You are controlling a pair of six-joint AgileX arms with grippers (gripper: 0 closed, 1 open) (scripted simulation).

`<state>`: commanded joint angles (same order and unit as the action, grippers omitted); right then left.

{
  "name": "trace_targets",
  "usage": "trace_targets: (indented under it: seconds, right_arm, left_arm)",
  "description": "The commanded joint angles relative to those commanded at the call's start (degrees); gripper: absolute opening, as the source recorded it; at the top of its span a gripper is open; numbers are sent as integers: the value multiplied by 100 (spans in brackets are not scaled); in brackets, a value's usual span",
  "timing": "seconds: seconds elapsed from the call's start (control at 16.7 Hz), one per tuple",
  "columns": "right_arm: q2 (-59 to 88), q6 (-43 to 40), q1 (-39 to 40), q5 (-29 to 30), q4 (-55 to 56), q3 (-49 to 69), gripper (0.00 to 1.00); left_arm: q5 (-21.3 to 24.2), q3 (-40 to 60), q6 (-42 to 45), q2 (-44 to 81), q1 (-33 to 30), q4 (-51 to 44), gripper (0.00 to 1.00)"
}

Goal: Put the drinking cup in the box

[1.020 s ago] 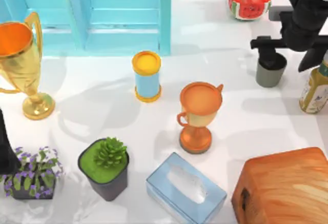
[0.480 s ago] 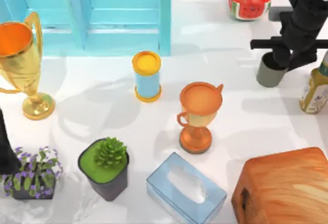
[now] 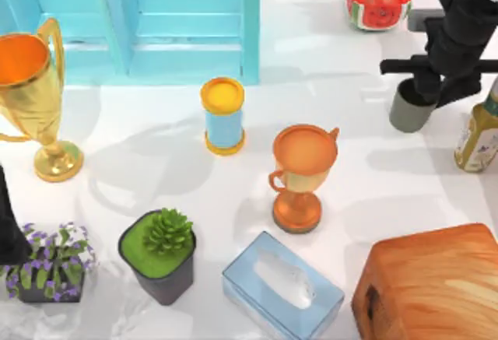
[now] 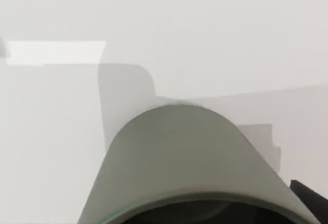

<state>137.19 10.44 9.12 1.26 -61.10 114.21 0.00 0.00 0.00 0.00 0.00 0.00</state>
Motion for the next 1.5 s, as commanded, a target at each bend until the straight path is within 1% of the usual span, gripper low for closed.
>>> trace_targets:
  seconds: [0.18,0.42,0.66,0.78,0.9,1.02,1.32,1.5]
  right_arm:
    - [-363,-383,-284,-238,222,126,0]
    - [-1282,-1524,-1366,-537,269,-3,0]
    - [-2271,-2863,-2738,-490,-493,-868,0]
    - [-2723,-3397,-3342,-369,-940,-1335,0]
    - [-3118,-3789,-3758,-242,-1302,-1689,0]
    - [-3329,-3998,-3947,-164,-1488,-1870,0]
    - [-3323,-4001,-3935,-160,-1471,-1888,0]
    - [-3331,-3959,-3897,-156,-1064,-2294,0]
  left_arm:
    - [0,0,0,0,0,0,100]
    - [0,0,0,0,0,0,100]
    - [0,0,0,0,0,0,100]
    - [0,0,0,0,0,0,100]
    - [0,0,0,0,0,0,100]
    - [0,0,0,0,0,0,100]
    - [0,0,0,0,0,0,100]
    - [0,0,0,0,0,0,100]
